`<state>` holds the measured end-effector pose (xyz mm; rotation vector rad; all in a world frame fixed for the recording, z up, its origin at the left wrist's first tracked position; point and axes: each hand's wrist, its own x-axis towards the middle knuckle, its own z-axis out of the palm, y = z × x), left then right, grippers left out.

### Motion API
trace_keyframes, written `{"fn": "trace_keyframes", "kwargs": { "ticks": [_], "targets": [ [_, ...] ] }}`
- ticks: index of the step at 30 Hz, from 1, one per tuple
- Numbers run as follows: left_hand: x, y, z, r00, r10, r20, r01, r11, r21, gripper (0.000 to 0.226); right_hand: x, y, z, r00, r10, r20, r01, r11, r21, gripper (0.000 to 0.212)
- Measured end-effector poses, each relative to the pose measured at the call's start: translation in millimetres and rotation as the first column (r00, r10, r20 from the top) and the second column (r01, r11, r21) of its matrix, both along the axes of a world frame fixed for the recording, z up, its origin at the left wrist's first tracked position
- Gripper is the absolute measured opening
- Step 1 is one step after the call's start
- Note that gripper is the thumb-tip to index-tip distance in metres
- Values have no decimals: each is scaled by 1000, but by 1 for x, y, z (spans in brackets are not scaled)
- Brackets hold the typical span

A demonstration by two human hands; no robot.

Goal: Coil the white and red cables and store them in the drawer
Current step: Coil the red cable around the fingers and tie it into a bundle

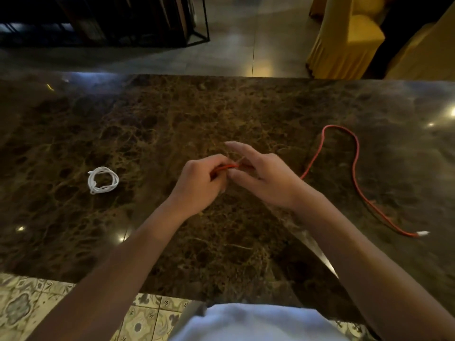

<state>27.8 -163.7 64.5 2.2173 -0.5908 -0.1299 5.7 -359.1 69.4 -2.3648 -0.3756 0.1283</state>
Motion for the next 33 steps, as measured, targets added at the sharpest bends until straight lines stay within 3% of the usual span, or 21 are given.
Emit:
{"fn": "trace_keyframes", "kwargs": {
  "ticks": [2,6,10,14,16,18,23,24,26,27,28,31,33],
  "targets": [
    [-8,-4,6,998,54,-17,-55,996,-75,12,-11,-15,9,999,-25,30,25,1000,5,37],
    [-16,-13,2,998,56,26,-54,996,-67,6,-34,-48,30,998,-36,48,15,926,378,15],
    [-31,-37,-5,996,-43,-74,32,988,-150,16,-48,-81,30,984,-157,80,78,799,596,20],
    [-45,-74,-7,977,-201,-70,188,968,-165,22,-59,-110,15,919,-381,-100,319,573,755,27],
    [-52,-88,-5,968,-239,-70,228,964,-138,28,-63,-119,6,896,-396,-201,385,465,797,30],
    [-58,-96,0,957,-263,-122,248,961,-123,30,-62,-125,3,902,-359,-239,386,426,818,32],
    [-55,-96,9,890,-383,-246,359,923,-138,24,-48,-114,5,882,-349,-317,459,484,745,29],
    [-55,-95,8,888,-386,-248,365,922,-129,20,-45,-111,3,866,-397,-305,491,558,669,26],
    [-54,-94,8,896,-364,-255,336,930,-148,13,-40,-108,-4,843,-520,-137,534,777,334,30],
    [-51,-96,7,886,-352,-303,303,932,-199,12,-41,-108,-5,844,-536,-21,532,831,159,39],
    [-47,-98,5,854,-353,-382,258,925,-278,14,-43,-108,-2,852,-516,92,508,856,98,47],
    [-34,-106,6,670,-447,-593,180,873,-454,25,-47,-111,18,903,-333,271,259,926,275,50],
    [-31,-112,11,564,-560,-607,257,817,-516,29,-45,-112,29,939,-194,282,114,954,278,47]
  ]
}}
